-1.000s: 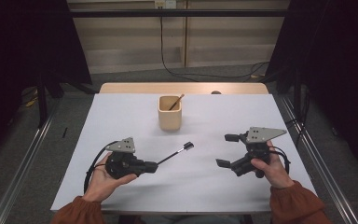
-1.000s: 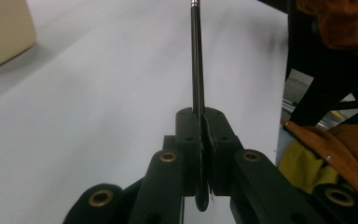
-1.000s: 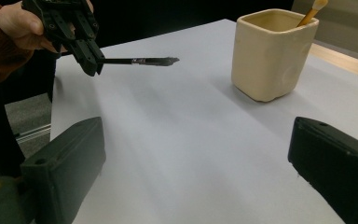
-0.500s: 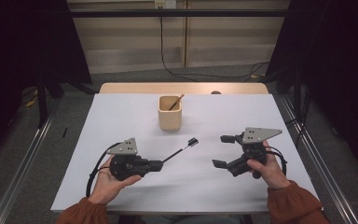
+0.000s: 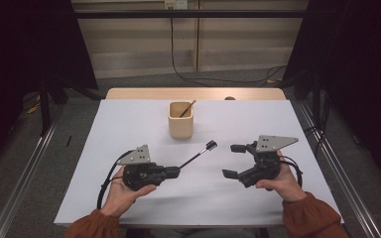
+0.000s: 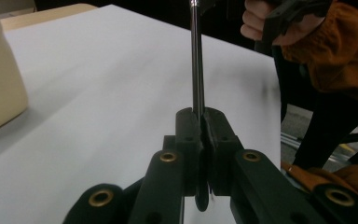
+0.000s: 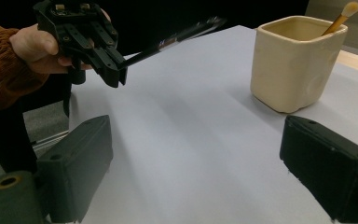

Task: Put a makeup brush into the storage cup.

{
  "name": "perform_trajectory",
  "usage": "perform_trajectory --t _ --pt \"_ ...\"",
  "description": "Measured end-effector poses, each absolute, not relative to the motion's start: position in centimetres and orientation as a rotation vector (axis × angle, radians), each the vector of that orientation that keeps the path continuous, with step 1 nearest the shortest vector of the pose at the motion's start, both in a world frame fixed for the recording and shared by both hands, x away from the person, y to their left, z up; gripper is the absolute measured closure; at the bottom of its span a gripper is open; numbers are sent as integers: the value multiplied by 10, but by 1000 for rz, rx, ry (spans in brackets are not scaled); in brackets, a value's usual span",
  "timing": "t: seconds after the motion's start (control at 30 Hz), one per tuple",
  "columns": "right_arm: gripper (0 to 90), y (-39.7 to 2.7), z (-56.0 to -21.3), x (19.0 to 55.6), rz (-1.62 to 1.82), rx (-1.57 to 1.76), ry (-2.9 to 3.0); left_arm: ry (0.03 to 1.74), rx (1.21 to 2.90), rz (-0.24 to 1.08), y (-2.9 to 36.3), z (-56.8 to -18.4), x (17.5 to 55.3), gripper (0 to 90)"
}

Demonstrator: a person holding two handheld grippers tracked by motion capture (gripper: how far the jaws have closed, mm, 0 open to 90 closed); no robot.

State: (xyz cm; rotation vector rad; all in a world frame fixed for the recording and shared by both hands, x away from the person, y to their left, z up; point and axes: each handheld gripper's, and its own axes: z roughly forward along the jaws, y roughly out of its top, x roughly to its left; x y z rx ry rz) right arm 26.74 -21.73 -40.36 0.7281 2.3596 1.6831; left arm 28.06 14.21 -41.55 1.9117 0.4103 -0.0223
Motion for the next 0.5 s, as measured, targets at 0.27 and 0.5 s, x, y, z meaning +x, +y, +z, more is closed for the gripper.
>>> perform_trajectory --t 0.27,0.5 --pt "117 -217 -401 266 1693 713 2351 382 1865 -25 129 -417 281 856" --pt "128 -217 -398 266 1669 716 2346 358 1838 14 122 -412 285 856"
